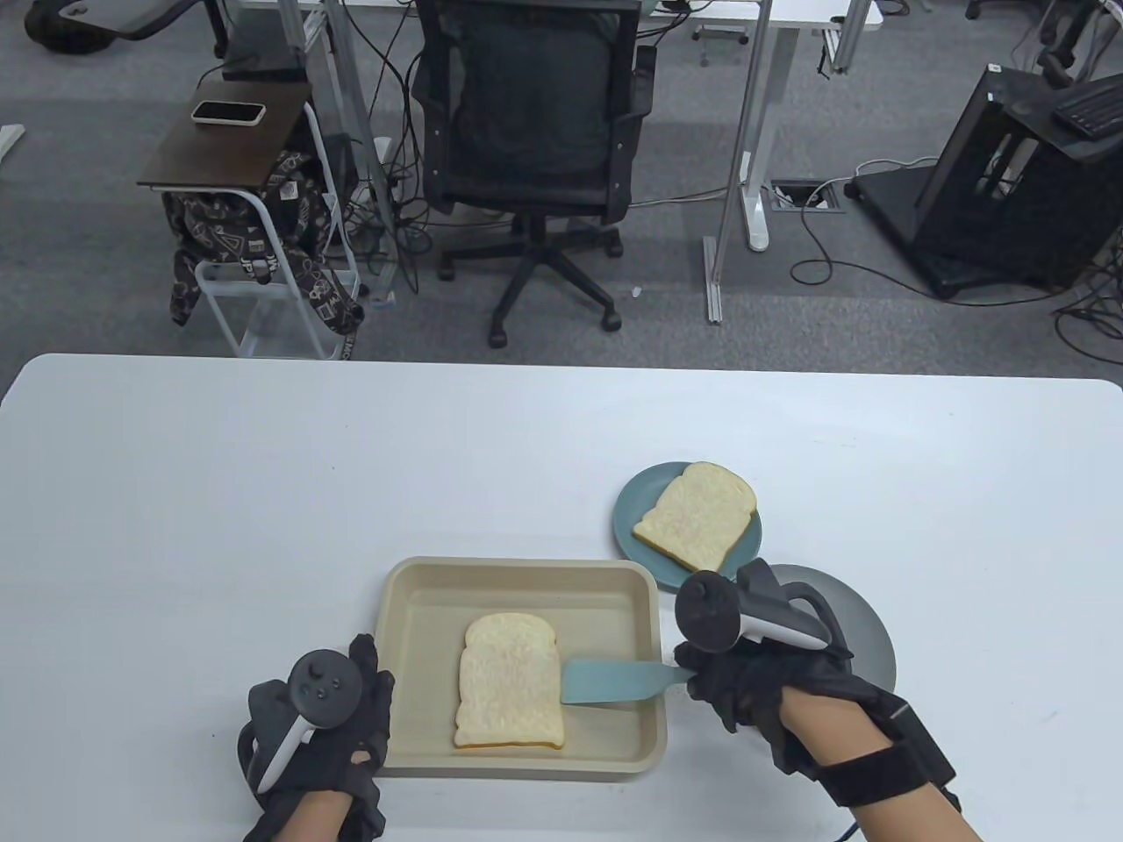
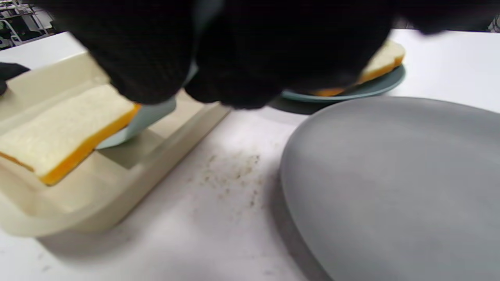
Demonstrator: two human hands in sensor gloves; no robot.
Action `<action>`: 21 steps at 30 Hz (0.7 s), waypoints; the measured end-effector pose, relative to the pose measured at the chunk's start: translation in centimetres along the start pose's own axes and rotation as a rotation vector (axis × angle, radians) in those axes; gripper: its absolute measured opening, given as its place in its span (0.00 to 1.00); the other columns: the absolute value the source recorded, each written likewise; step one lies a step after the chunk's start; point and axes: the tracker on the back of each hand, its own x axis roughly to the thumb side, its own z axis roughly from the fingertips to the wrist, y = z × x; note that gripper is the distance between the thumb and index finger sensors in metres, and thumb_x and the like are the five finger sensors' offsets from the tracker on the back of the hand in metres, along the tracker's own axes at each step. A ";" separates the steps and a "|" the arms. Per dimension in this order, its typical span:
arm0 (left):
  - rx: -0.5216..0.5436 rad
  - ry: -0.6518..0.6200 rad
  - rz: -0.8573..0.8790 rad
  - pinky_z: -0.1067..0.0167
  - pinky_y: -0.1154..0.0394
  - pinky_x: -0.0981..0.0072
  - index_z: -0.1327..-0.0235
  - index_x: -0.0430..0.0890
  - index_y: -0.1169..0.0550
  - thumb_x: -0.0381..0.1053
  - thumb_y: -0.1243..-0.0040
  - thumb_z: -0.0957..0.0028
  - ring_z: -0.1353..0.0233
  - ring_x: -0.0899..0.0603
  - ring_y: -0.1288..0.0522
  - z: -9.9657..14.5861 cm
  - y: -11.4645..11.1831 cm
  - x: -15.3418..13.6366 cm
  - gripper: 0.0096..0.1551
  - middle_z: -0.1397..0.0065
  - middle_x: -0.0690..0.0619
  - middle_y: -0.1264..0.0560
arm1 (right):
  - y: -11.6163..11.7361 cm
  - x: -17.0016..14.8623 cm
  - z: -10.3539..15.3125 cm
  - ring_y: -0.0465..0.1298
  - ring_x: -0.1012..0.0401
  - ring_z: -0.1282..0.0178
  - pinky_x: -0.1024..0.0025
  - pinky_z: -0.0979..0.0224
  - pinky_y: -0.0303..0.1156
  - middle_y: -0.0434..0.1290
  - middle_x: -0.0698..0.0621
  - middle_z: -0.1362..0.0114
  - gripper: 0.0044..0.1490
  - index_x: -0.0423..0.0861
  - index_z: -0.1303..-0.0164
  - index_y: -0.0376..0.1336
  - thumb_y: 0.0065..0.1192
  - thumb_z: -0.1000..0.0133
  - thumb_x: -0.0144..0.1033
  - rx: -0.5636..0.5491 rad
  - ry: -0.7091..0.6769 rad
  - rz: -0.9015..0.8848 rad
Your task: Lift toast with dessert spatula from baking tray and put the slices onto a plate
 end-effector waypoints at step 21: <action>-0.005 -0.005 0.002 0.54 0.18 0.52 0.19 0.44 0.41 0.58 0.53 0.37 0.72 0.51 0.19 0.0 0.0 0.1 0.36 0.59 0.55 0.19 | 2.5 6.4 -2.2 0.81 0.60 0.83 0.66 0.88 0.81 0.83 0.46 0.60 0.32 0.46 0.41 0.71 0.68 0.55 0.46 -0.137 -0.037 -0.099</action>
